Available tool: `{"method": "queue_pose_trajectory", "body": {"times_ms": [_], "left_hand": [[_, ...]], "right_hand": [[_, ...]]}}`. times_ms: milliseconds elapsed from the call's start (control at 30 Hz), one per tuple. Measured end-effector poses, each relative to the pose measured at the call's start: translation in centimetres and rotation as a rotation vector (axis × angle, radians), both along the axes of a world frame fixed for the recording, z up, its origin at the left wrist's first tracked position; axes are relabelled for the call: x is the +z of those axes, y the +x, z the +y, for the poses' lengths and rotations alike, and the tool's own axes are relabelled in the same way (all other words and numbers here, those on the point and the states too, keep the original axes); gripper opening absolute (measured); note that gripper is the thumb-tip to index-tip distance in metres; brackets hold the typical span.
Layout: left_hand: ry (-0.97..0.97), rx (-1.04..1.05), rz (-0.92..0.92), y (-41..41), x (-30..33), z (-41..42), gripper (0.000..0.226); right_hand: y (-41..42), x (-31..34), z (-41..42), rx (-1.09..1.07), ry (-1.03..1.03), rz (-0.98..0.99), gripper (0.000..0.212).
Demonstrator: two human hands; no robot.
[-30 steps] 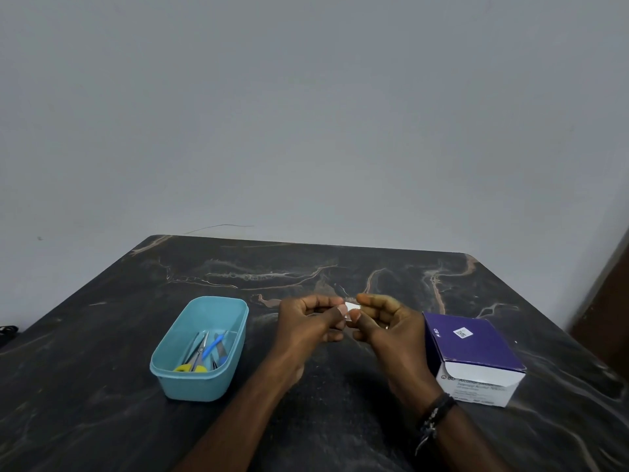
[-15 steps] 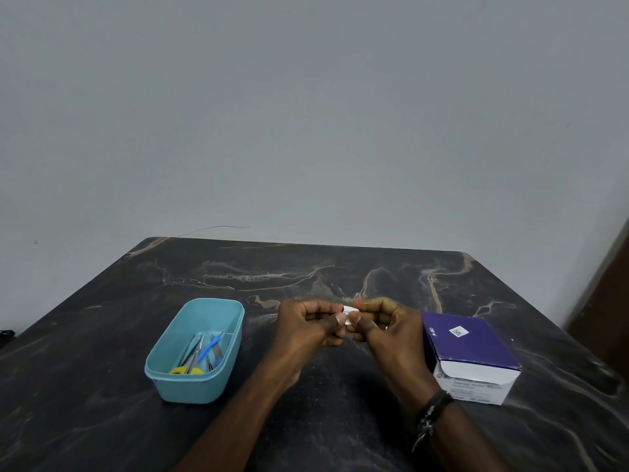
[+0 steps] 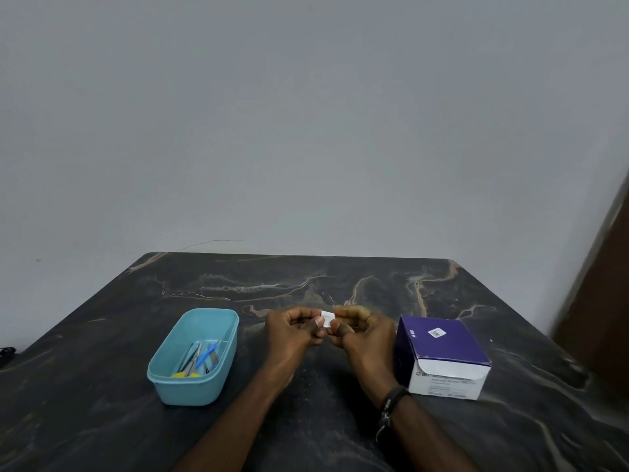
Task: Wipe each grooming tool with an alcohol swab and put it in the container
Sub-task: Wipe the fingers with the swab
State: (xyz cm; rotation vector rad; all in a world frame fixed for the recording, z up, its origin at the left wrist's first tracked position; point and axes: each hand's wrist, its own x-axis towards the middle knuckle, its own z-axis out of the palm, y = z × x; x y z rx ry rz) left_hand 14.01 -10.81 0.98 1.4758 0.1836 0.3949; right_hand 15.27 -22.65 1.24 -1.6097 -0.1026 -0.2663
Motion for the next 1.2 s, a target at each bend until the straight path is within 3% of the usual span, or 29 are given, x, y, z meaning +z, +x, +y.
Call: {"method": "queue_pose_trajectory", "body": {"times_ms": [233, 400, 600, 933, 1200], "left_hand": [[-0.013, 0.161, -0.025, -0.2, 1.8, -0.6, 0.012], [0.076, 0.234, -0.103, -1.1, 4.3, -0.9, 0.013], [0.101, 0.284, -0.151, -3.3, 6.3, -1.2, 0.011], [0.089, 0.253, -0.173, -5.9, 7.2, -3.4, 0.018], [0.108, 0.092, -0.206, -5.6, 7.2, -12.2, 0.013]], "right_hand": [[0.5, 2.2, 0.6, -0.036, -0.128, -0.051, 0.016], [-0.4, 4.7, 1.5, -0.065, -0.122, -0.139, 0.014], [-1.8, 6.4, 2.1, -0.098, -0.082, -0.113, 0.015], [-5.0, 7.4, 0.1, -0.171, -0.119, -0.133, 0.017], [-7.1, 8.3, -9.2, -0.339, -0.111, -0.114, 0.018]]}}
